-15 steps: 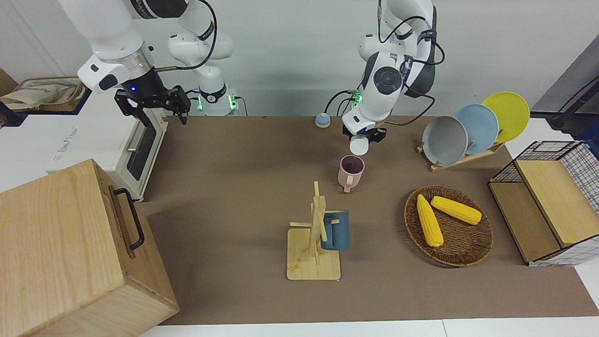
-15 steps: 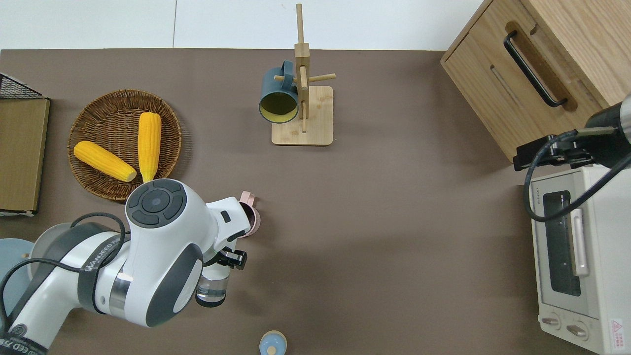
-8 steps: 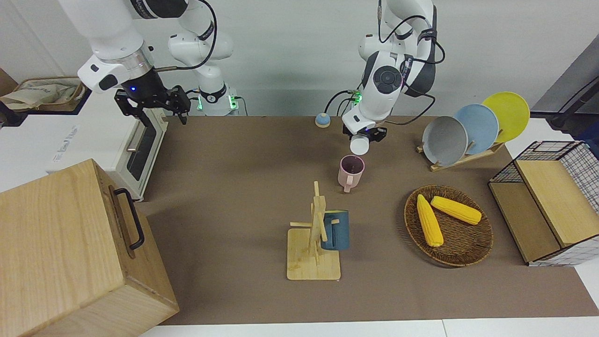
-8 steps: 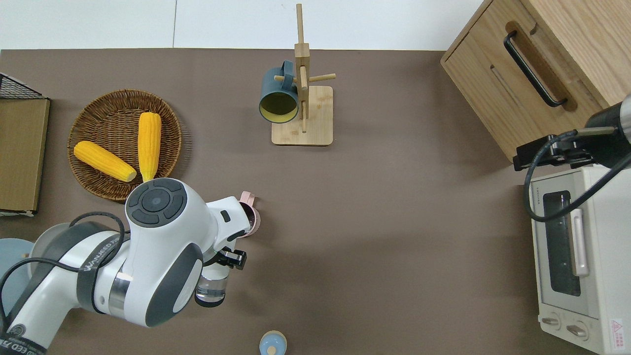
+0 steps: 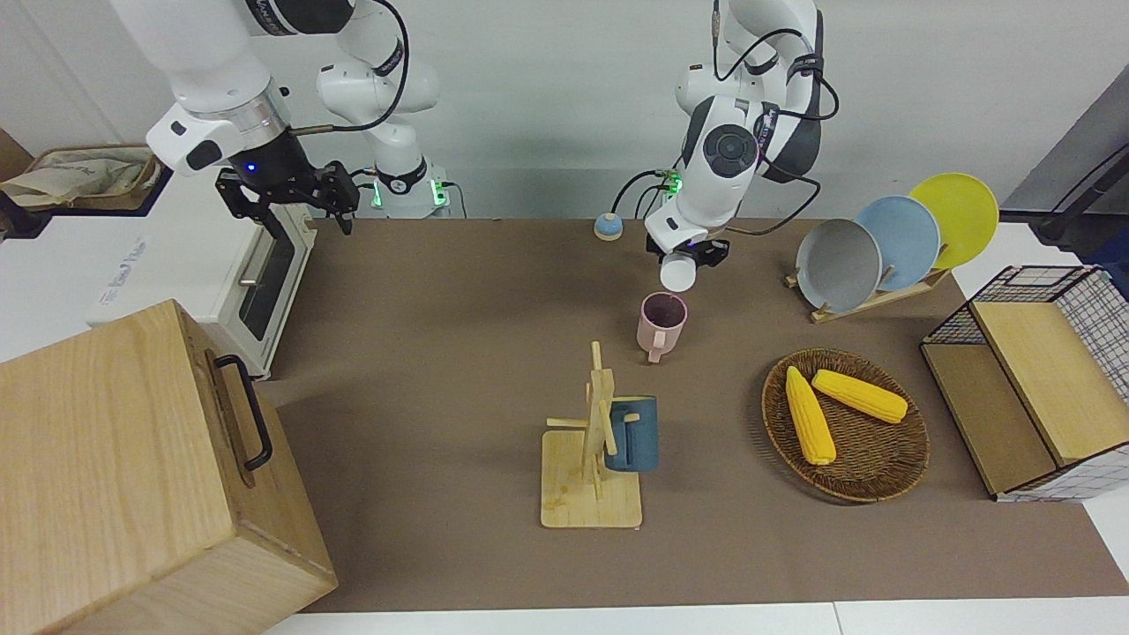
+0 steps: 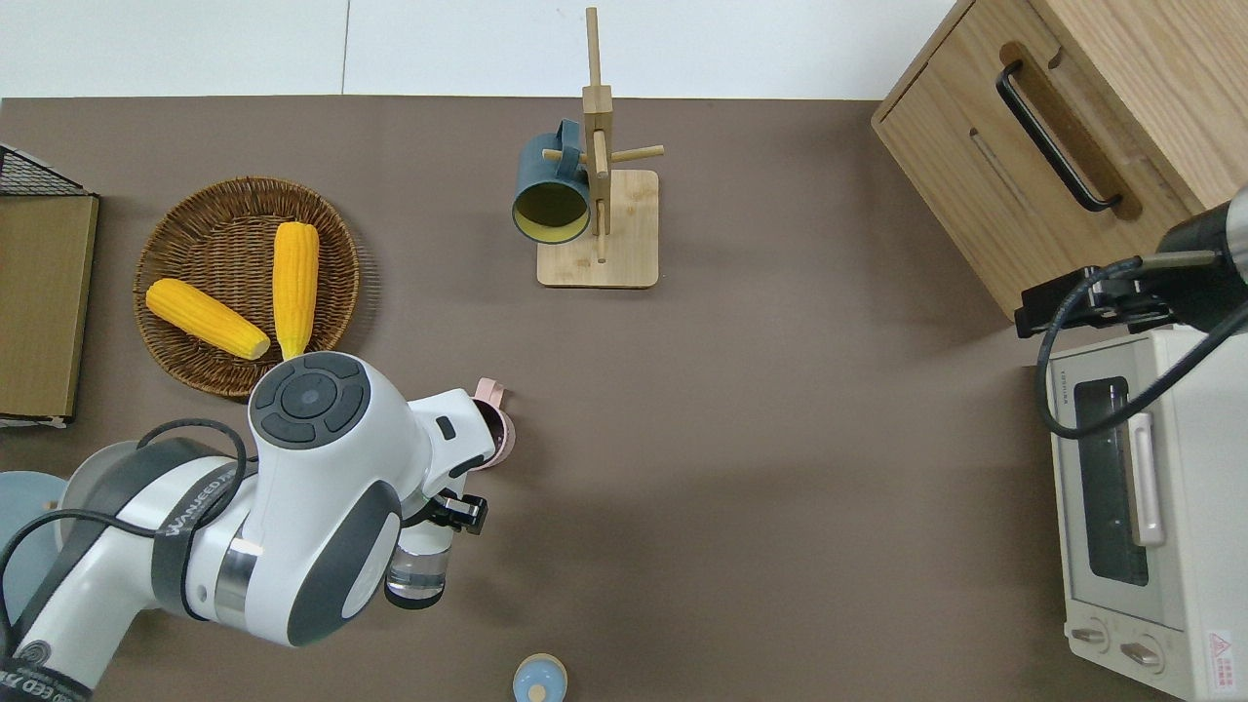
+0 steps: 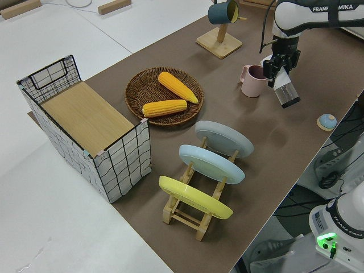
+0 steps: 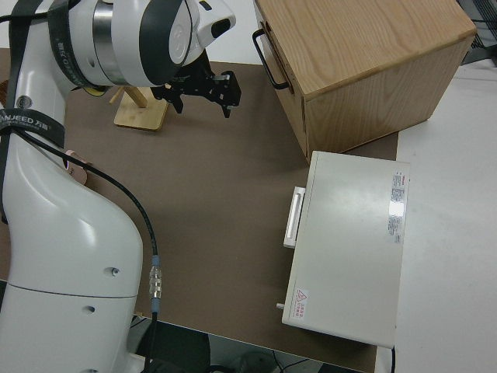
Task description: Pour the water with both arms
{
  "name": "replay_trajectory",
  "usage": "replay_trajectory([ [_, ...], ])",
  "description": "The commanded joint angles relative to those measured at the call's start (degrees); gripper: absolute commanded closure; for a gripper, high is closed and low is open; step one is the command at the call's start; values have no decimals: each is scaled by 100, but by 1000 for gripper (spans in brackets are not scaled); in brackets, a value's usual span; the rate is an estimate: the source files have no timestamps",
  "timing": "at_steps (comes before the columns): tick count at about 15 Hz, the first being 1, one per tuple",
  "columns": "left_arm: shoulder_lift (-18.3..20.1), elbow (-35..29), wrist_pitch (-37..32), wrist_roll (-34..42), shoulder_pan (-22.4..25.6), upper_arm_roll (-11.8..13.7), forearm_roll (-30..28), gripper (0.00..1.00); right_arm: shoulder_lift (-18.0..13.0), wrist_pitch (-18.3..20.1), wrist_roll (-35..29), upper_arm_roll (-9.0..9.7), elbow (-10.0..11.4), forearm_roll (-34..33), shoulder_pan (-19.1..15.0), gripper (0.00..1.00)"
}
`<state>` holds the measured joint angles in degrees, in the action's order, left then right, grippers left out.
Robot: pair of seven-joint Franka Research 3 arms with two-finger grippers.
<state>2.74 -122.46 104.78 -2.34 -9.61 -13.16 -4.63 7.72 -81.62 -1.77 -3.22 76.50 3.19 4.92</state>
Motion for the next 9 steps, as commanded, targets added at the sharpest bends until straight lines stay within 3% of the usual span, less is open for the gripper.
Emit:
replay_trajectory([
  [1,42,214,-256,-135,-23,-20,137,1000,-113,-12,71,23,129,50,-44,11],
  [9,95,328,-467,-152,-14,-20,137,1000,-113,-12,71,15,129,50,-44,11],
])
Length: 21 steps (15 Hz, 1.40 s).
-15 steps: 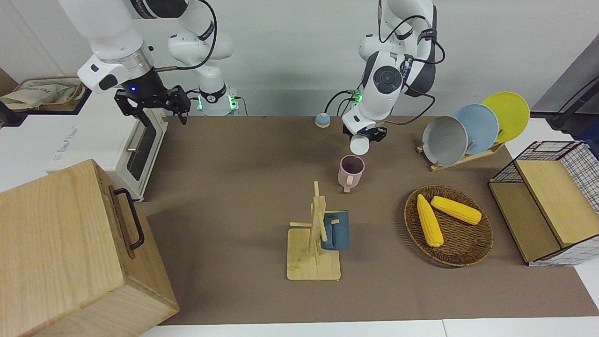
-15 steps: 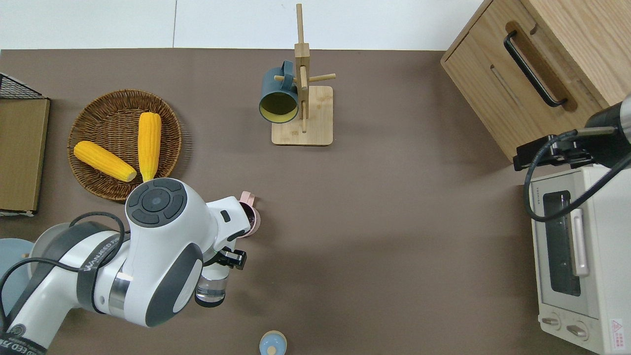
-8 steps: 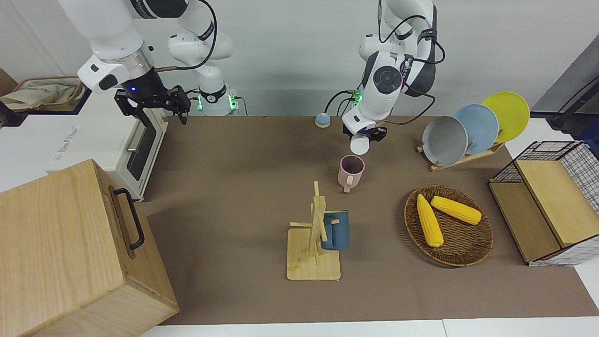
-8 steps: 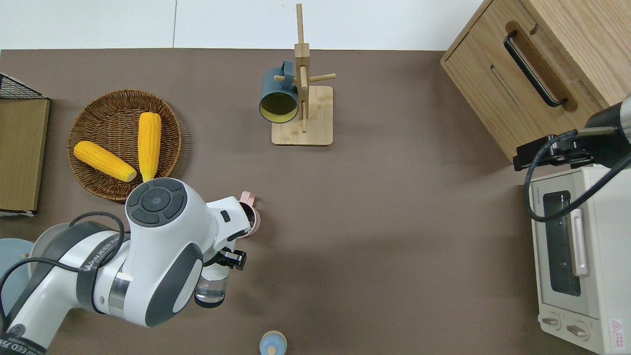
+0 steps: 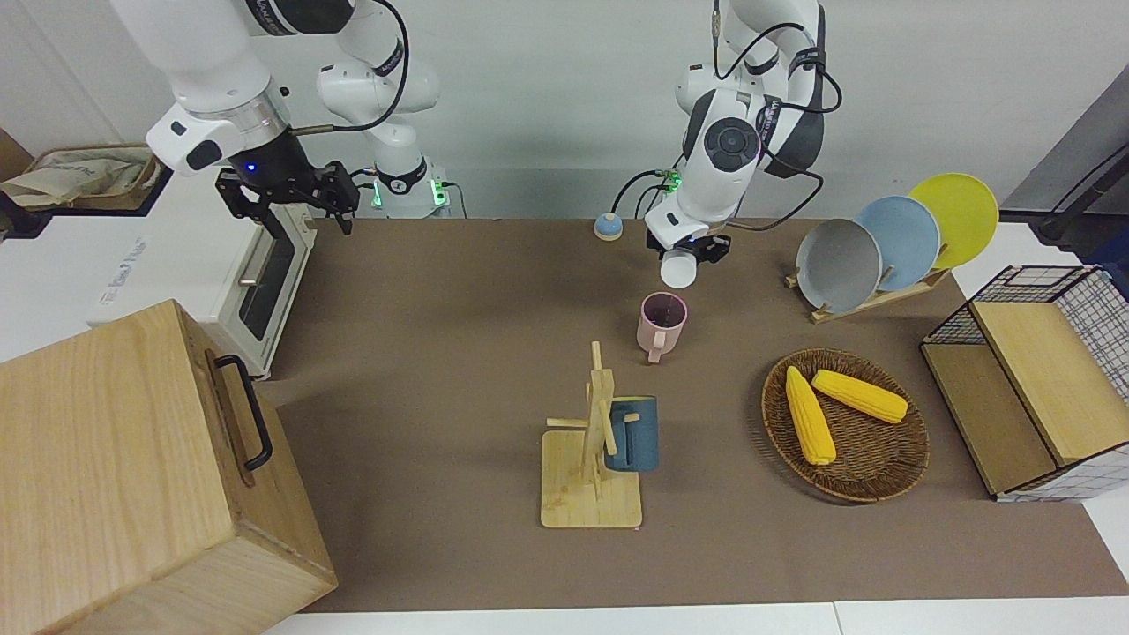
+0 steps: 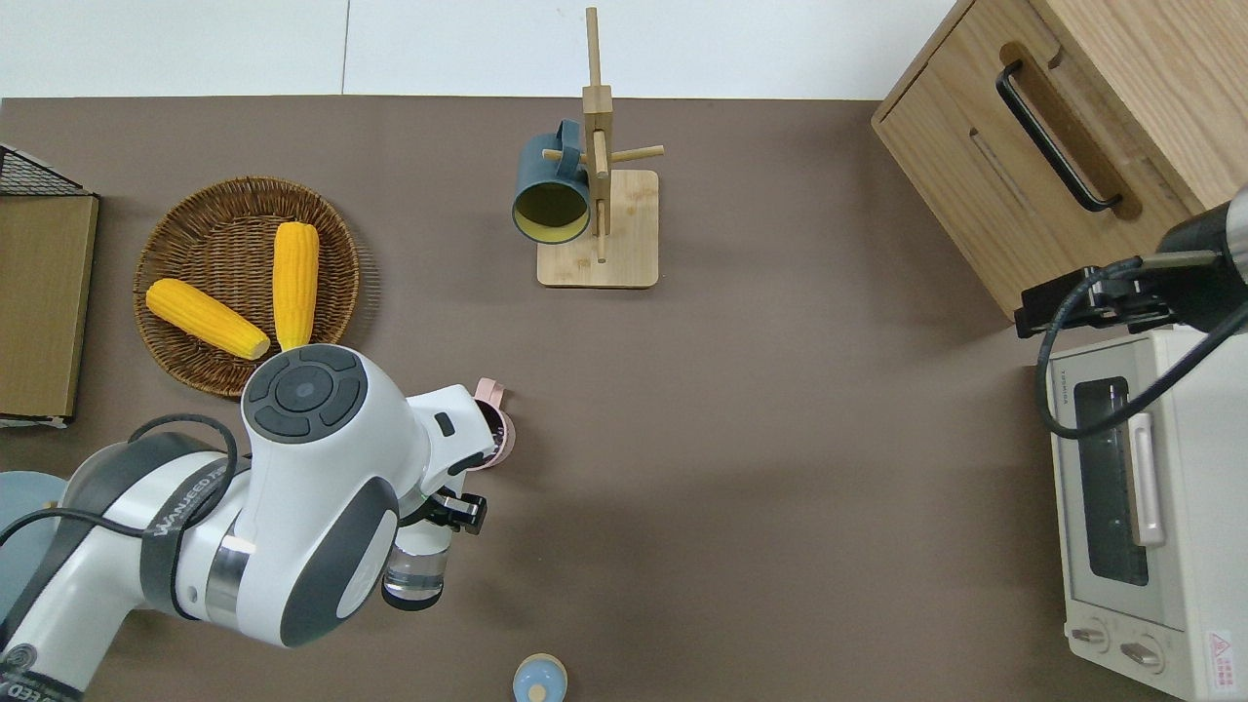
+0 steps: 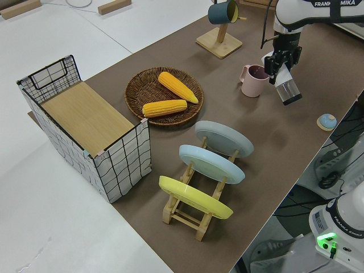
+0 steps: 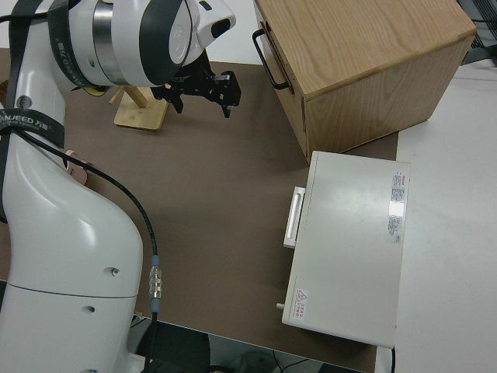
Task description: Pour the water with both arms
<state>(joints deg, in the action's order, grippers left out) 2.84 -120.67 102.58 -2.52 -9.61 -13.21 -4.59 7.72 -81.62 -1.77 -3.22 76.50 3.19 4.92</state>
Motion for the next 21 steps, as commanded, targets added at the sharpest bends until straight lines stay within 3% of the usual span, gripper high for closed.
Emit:
replay_trajectory([
  [1,111,149,-239,-152,-14,-15,125,1000,-113,-12,71,23,129,50,-44,11],
  [8,366,-18,190,-170,-5,-15,64,1000,-113,-3,71,23,129,50,-35,11],
  [10,716,-543,918,-153,-14,-15,-172,1000,-113,-3,71,23,129,50,-44,11],
  [12,919,-957,1455,-153,-40,-15,-182,1000,-113,-12,71,23,129,50,-35,11],
  [17,1859,-2301,2844,-214,-41,-24,-200,1000,-113,-12,71,23,129,50,-44,11],
  [21,1922,-2312,3583,-987,222,3,-112,1000,-113,-12,71,14,129,41,-44,11],
])
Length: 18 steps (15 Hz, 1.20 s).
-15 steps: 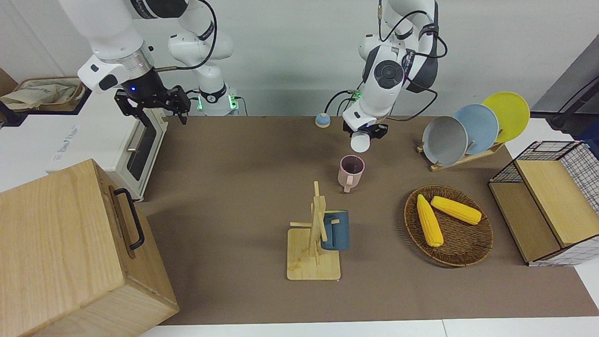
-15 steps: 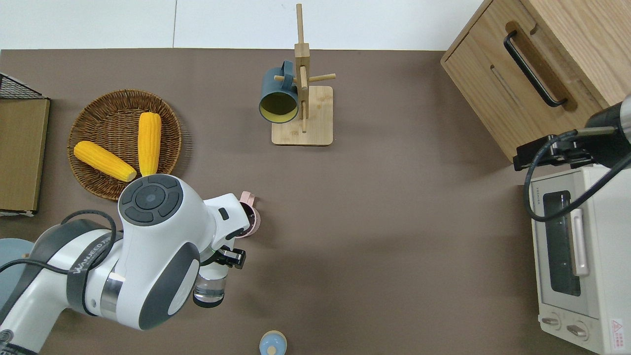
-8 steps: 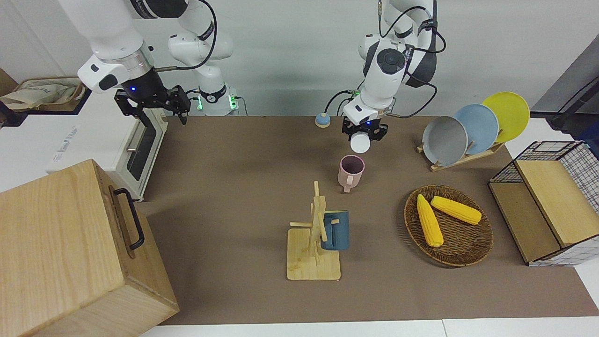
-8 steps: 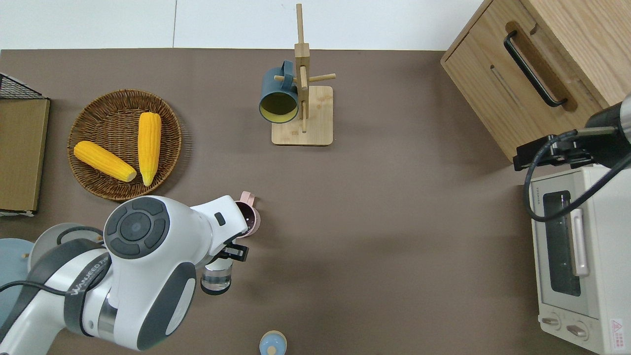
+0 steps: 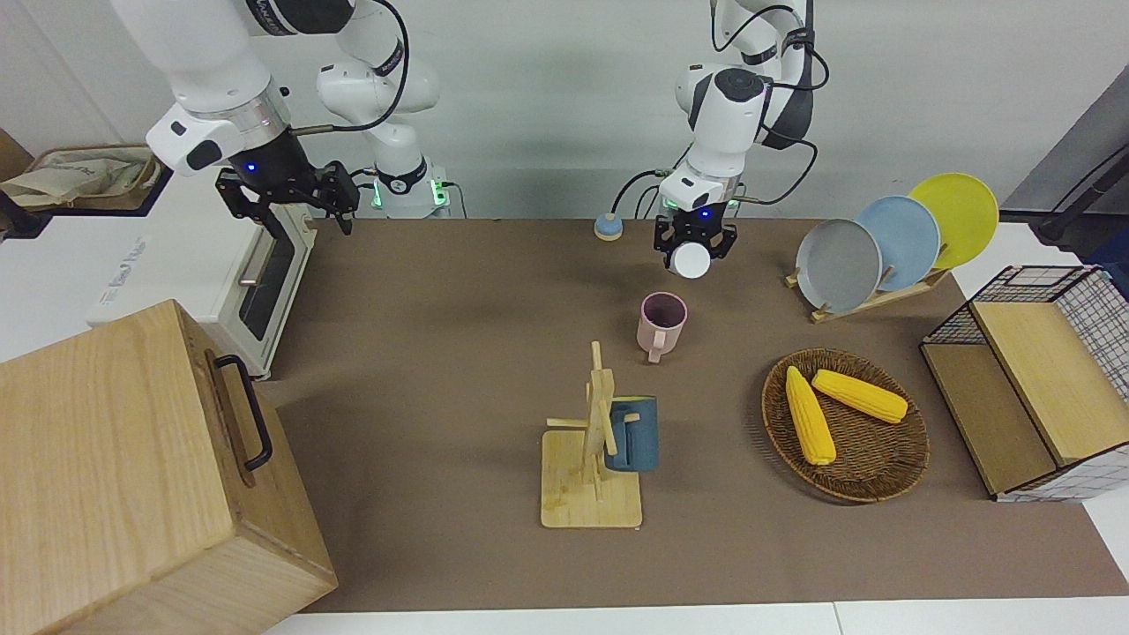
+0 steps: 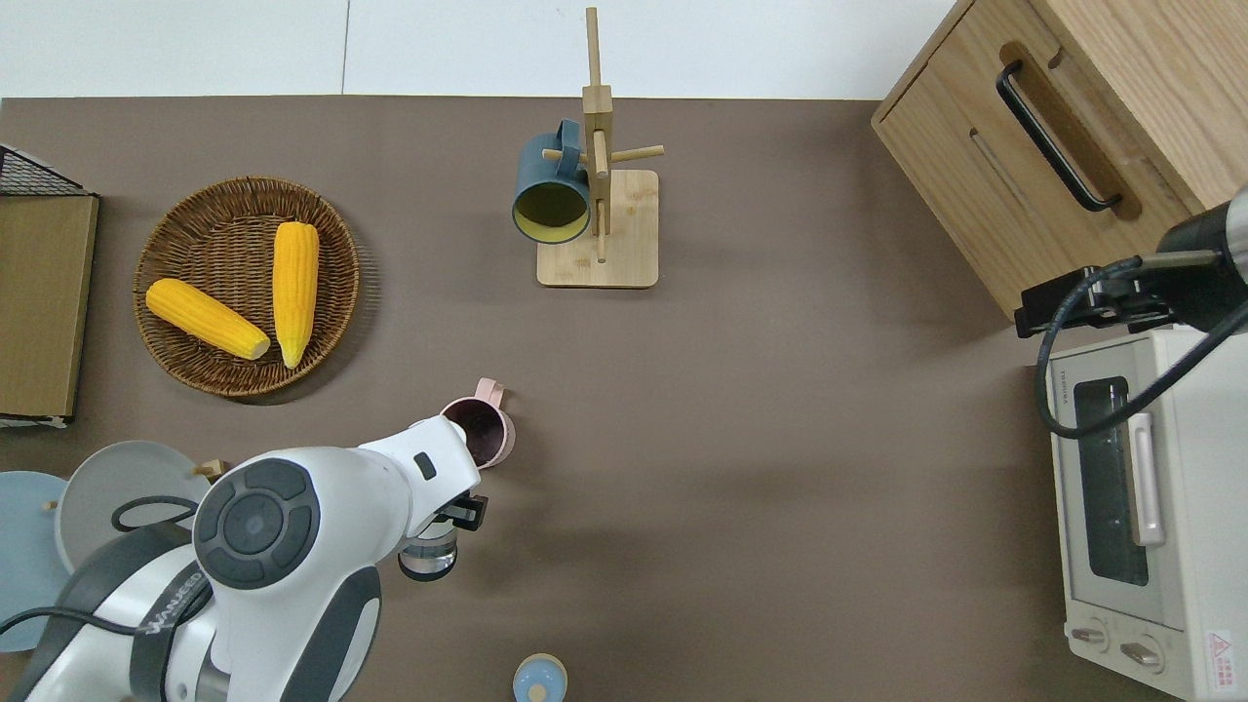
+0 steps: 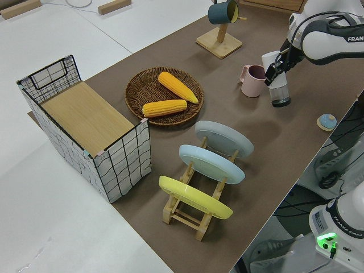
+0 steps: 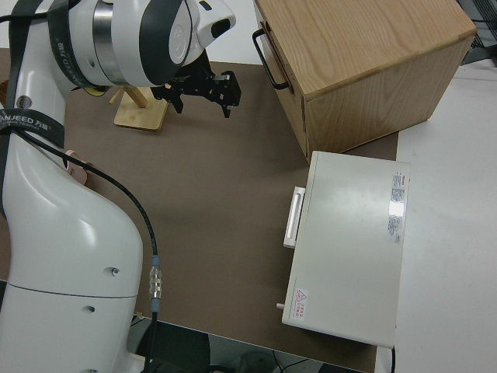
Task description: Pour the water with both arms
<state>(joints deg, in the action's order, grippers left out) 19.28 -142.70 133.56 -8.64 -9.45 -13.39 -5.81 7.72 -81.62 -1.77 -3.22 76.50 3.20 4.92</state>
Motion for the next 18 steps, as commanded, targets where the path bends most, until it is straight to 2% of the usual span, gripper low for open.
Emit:
replay_trajectory([
  [1,304,-82,566,-384,398,21,105,1000,-113,-12,71,23,129,41,-35,11],
  [6,296,277,663,-235,1197,65,632,1000,-113,-3,71,23,129,50,-35,11],
  [9,-10,952,1023,-217,1672,65,651,1000,-113,-3,71,23,129,50,-35,11],
  [13,-292,1990,1006,388,2411,65,642,1000,-113,-3,71,23,129,50,-44,11],
  [15,-940,3094,919,503,2597,82,642,1000,-113,-3,71,23,129,50,-44,11],
  [16,-1170,3491,822,521,2632,213,660,1000,-113,-12,71,23,129,50,-44,11],
  [18,-1391,3801,786,888,2641,363,634,1000,-113,-12,71,23,129,50,-44,11],
])
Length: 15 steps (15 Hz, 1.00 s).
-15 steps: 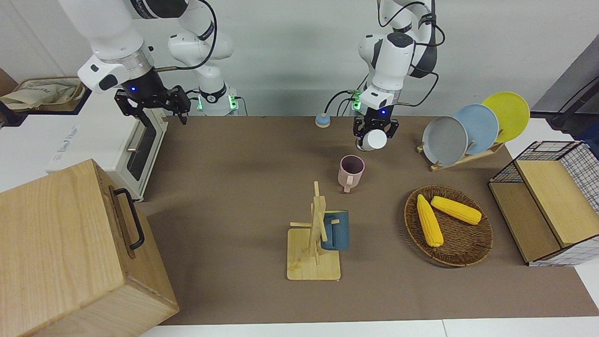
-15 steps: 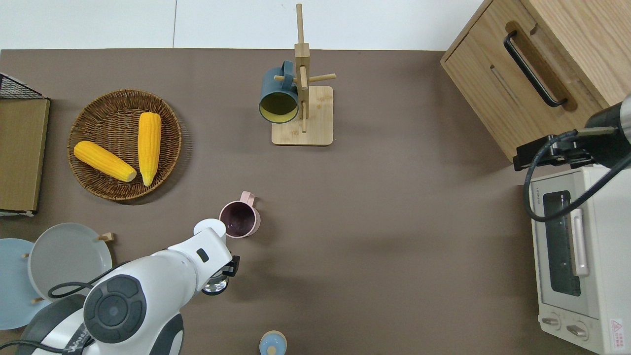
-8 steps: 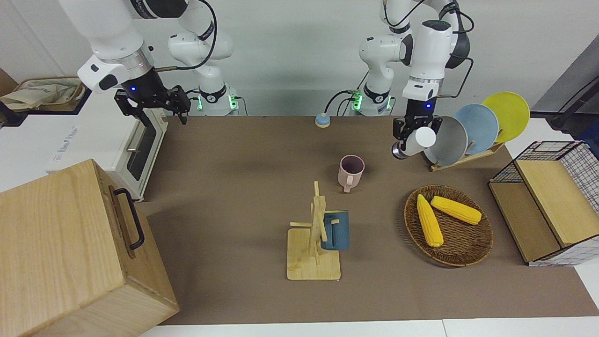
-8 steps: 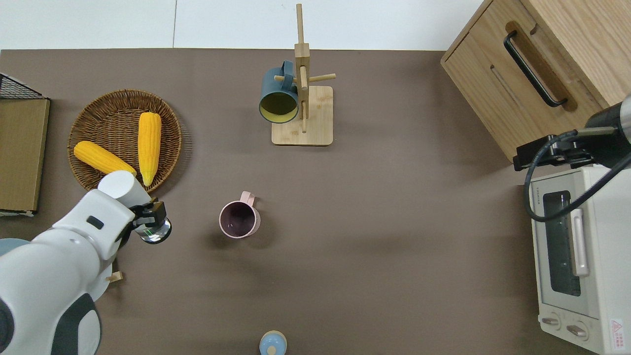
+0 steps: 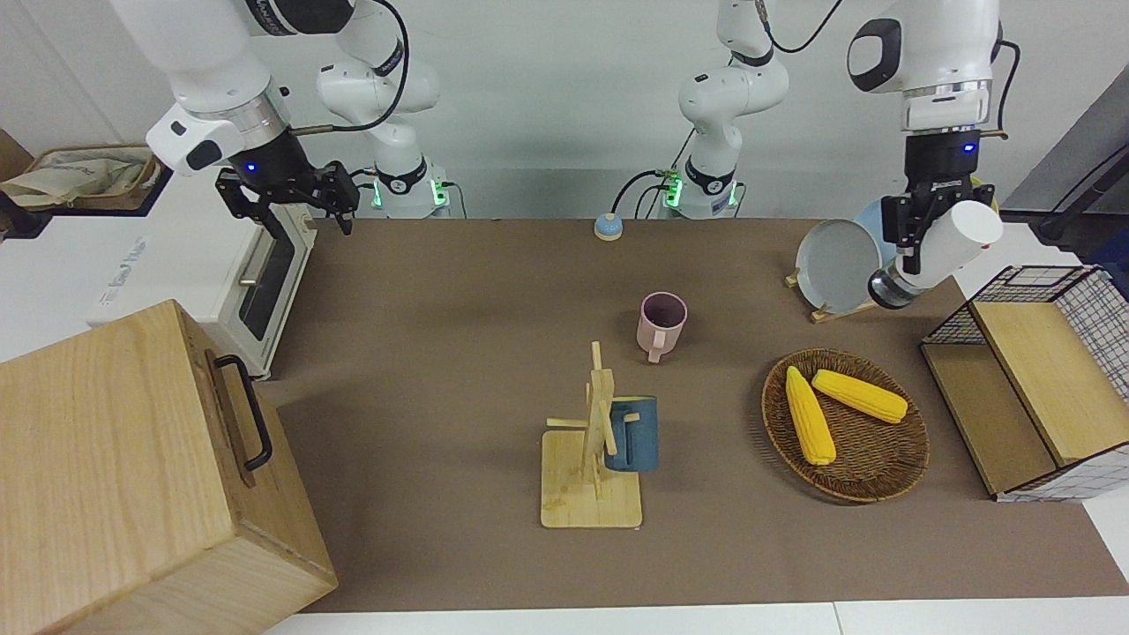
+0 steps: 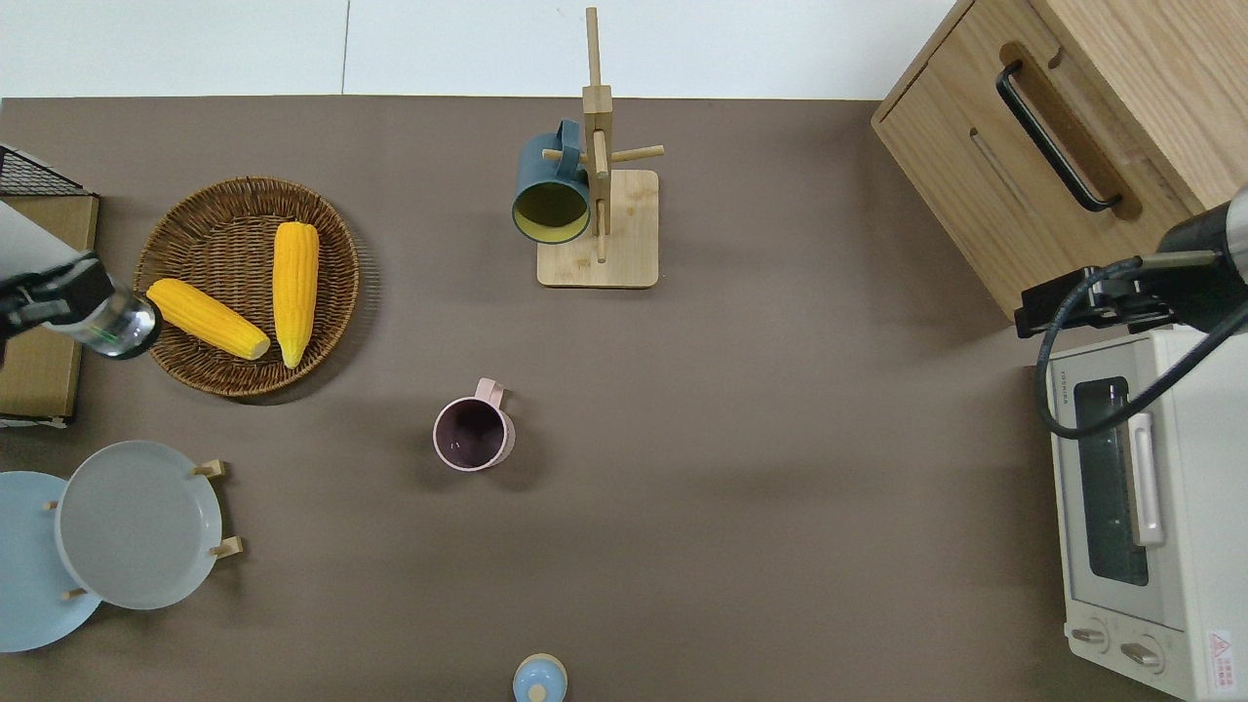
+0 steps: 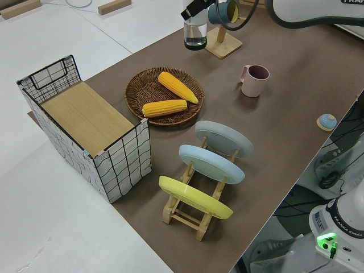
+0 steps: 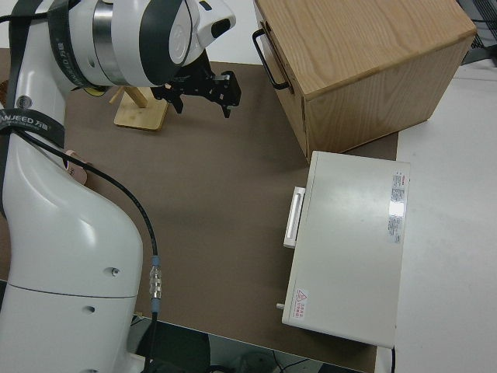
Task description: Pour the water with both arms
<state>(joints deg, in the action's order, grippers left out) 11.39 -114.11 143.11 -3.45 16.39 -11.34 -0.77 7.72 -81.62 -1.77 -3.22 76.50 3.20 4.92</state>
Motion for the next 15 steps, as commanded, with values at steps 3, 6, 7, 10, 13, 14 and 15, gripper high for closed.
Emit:
replay_trajectory([
  [3,-1111,1662,-248,854,40,650,68,1000,-113,-12,71,23,129,50,-35,11],
  [6,-1445,1910,-257,1126,241,747,-71,1000,-113,-12,71,23,129,50,-35,11],
  [7,-1560,2032,-257,1563,408,748,-412,1000,-113,-3,71,23,129,50,-44,11],
  [10,-1762,2183,-257,2496,690,774,-1257,1000,-113,-12,71,15,129,50,-44,11],
  [13,-1885,2183,-222,3191,988,774,-1697,1000,-113,-3,71,23,129,50,-44,11],
  [14,-1955,2183,-204,3576,1085,774,-2046,1000,-113,-12,71,15,129,50,-44,11],
  [15,-2008,2183,-204,3832,1164,774,-2259,1000,-113,-3,71,23,129,41,-44,11],
])
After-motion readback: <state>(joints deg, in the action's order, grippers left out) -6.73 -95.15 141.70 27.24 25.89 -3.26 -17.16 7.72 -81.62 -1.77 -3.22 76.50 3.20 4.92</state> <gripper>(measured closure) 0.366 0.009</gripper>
